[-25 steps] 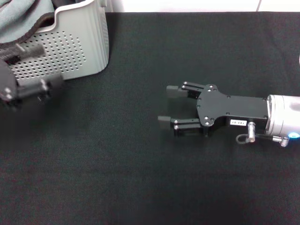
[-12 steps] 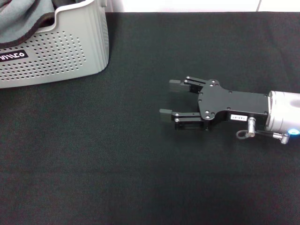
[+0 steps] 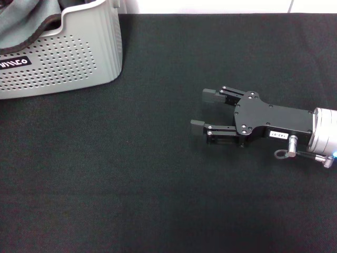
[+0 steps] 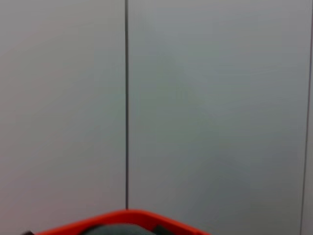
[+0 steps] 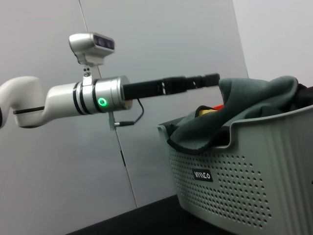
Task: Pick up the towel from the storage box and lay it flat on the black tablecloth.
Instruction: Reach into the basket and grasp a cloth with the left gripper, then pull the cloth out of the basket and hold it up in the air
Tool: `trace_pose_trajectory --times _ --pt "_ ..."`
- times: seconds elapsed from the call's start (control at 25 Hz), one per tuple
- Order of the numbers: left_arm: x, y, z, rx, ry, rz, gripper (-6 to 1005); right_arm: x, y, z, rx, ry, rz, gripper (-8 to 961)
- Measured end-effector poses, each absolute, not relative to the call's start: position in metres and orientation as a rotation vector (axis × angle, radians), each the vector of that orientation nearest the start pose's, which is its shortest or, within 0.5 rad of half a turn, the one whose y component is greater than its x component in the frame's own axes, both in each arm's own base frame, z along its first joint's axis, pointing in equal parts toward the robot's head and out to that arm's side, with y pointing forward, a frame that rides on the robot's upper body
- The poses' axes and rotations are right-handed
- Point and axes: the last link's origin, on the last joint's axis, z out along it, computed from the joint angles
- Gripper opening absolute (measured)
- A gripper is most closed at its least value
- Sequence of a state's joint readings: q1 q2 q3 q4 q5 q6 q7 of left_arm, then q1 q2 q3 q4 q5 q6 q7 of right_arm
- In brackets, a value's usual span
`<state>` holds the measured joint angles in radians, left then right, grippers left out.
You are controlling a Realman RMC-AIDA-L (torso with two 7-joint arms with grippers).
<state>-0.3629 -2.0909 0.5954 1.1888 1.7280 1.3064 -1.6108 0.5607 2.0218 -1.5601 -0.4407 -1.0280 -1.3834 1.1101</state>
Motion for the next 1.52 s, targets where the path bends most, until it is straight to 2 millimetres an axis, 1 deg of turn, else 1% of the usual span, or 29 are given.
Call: trace_pose_trajectory --times 0.24,0.44,0.64,0.84,1.08,1.2,1.28,1.52 --pt "-0.268 0.357 0.139 -2.075 -0.565 -0.731 599 0.202 0.326 -0.058 -2.747 0.412 1.063 869" --pt "-0.270 0.357 0.137 -2.071 -0.581 -0.733 573 0.202 0.326 -0.059 -2.746 0.403 1.059 869" --pt "-0.273 0.364 0.139 -2.026 -0.601 -0.730 548 0.202 0.325 -0.059 -2.745 0.401 1.059 869" --pt "-0.271 0.366 0.139 -2.026 -0.594 -0.733 522 0.207 0.322 -0.059 -2.737 0.424 1.058 870" --pt "-0.268 0.365 0.140 -2.026 -0.585 -0.772 412 0.209 0.320 -0.059 -2.728 0.418 1.066 862" --pt "-0.266 0.363 0.143 -2.009 -0.583 -0.818 358 0.209 0.320 -0.059 -2.726 0.420 1.067 855" --pt "-0.264 0.361 0.146 -1.986 -0.584 -0.882 321 0.210 0.319 -0.059 -2.724 0.423 1.067 849" --pt "-0.252 0.346 0.161 -1.903 -0.544 -1.190 95 0.214 0.317 -0.055 -2.703 0.428 1.084 834"
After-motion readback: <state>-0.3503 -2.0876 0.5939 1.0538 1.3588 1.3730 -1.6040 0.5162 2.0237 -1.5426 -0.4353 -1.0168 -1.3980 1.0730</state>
